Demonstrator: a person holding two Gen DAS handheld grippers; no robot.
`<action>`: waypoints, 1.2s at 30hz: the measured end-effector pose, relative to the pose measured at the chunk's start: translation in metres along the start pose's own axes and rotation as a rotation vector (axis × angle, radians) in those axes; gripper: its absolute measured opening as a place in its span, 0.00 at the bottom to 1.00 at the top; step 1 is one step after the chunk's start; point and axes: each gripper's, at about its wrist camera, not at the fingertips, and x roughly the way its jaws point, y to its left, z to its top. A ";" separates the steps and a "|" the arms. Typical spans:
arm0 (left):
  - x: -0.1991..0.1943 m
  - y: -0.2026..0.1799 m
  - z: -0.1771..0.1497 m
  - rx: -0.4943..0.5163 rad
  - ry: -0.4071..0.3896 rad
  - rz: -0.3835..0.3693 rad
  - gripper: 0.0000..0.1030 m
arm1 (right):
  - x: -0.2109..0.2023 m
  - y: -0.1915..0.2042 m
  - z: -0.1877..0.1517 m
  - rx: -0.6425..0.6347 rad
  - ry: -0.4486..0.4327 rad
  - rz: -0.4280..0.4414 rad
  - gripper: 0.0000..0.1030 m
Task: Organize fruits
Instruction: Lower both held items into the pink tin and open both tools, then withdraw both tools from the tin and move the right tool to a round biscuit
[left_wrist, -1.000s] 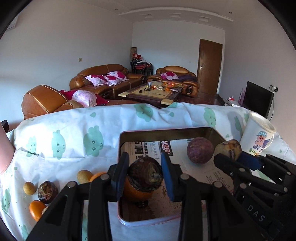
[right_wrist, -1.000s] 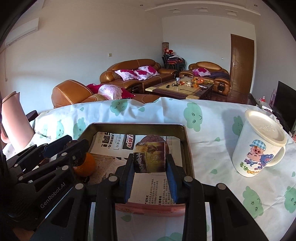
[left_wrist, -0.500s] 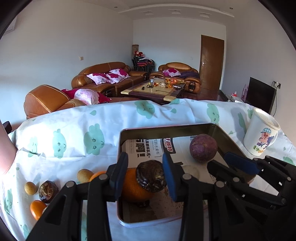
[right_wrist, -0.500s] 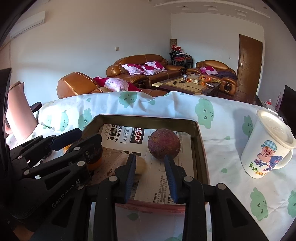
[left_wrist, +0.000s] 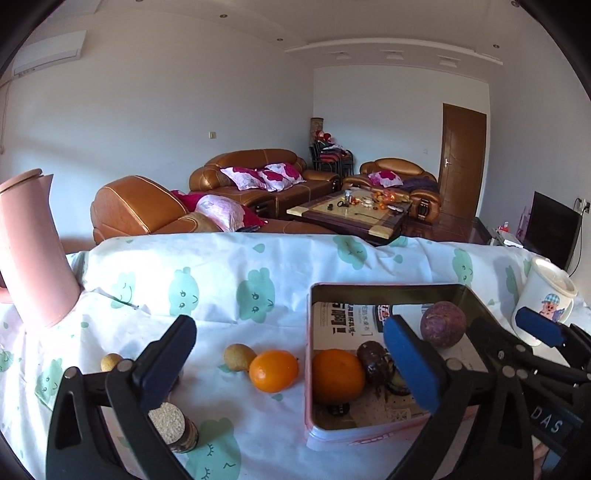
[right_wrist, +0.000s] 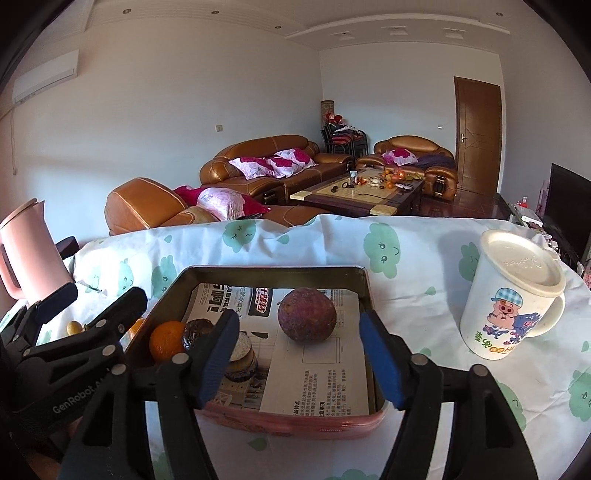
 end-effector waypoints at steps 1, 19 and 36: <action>0.000 0.001 -0.001 0.000 0.008 0.005 1.00 | -0.001 -0.001 0.000 0.007 -0.004 -0.005 0.70; -0.018 0.016 -0.017 0.031 0.020 0.031 1.00 | -0.014 0.002 -0.010 0.013 -0.094 -0.051 0.71; -0.030 0.034 -0.026 0.045 0.055 0.013 1.00 | -0.039 0.013 -0.023 0.012 -0.130 -0.117 0.70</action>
